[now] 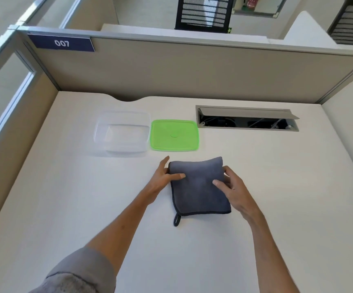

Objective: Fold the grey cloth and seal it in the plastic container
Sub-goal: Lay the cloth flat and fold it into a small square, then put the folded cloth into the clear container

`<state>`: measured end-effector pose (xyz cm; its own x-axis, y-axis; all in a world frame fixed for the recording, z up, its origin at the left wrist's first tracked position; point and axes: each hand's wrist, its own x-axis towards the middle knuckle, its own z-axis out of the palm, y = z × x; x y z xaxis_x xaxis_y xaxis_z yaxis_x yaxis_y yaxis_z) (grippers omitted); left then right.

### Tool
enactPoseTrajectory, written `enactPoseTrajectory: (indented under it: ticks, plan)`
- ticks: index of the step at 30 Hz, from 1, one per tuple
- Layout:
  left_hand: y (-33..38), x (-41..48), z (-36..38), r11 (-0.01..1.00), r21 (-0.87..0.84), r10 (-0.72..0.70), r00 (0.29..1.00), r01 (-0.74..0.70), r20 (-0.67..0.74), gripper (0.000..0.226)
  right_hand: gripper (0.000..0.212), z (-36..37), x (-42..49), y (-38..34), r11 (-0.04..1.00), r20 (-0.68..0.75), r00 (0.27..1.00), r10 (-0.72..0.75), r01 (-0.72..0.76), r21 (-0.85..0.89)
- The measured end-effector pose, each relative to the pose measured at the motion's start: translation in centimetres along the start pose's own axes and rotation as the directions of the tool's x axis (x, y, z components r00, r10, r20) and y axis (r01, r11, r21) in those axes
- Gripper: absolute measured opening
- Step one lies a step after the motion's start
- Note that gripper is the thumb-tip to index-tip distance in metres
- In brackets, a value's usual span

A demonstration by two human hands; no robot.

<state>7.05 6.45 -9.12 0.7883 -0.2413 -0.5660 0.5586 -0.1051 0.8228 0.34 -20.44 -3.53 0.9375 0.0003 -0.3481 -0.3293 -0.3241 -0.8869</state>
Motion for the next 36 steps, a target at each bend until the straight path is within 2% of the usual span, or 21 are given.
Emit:
enactPoseTrajectory:
  ticks: [4, 5, 9, 15, 20, 24, 29, 33, 36]
  plan:
    - [-0.5, -0.6, -1.5, 0.995, -0.102, 0.036, 0.992, -0.023, 0.123, 0.053, 0.008, -0.3, 1.0, -3.0, 0.997, 0.046, 0.997, -0.066, 0.067, -0.023]
    - [-0.7, -0.8, -1.9, 0.991, -0.127, 0.050, 0.990, -0.034, 0.130, 0.047, 0.009, 0.0, 1.4, -3.7, 0.997, 0.051, 0.996, -0.075, 0.076, -0.007]
    - [-0.2, -2.1, -3.3, 0.977, -0.158, 0.145, 0.989, -0.143, 0.001, 0.045, 0.009, 2.0, 3.3, -6.1, 0.993, 0.001, 0.997, -0.082, 0.082, 0.086]
    - [4.3, -3.4, -7.6, 0.928, -0.009, 0.366, 0.918, -0.372, -0.151, 0.039, 0.013, 5.8, 6.8, -9.8, 0.978, -0.126, 0.988, -0.084, 0.106, 0.181]
    - [9.5, -3.7, -13.5, 0.884, 0.168, 0.466, 0.845, -0.436, -0.263, 0.037, 0.023, 9.1, 10.7, -14.0, 0.977, -0.124, 0.989, -0.076, 0.099, 0.190]
    - [13.1, -1.9, -18.9, 0.865, 0.305, 0.490, 0.802, -0.399, -0.341, 0.034, 0.022, 12.6, 15.1, -17.2, 0.982, -0.053, 0.998, -0.033, 0.042, 0.183]
    - [14.7, 2.1, -24.2, 0.926, 0.267, 0.359, 0.843, -0.268, -0.400, 0.036, 0.010, 17.0, 20.1, -19.2, 0.965, 0.059, 0.995, 0.075, -0.088, 0.247]
    - [14.3, 4.8, -26.4, 0.957, 0.226, 0.258, 0.893, -0.183, -0.368, 0.033, 0.012, 19.4, 22.9, -18.7, 0.986, -0.037, 0.992, 0.117, -0.112, 0.121]
    - [13.6, 6.0, -26.8, 0.943, 0.297, 0.260, 0.892, -0.152, -0.369, 0.036, 0.017, 20.2, 24.2, -17.6, 0.993, -0.124, 0.985, 0.119, -0.116, 0.027]
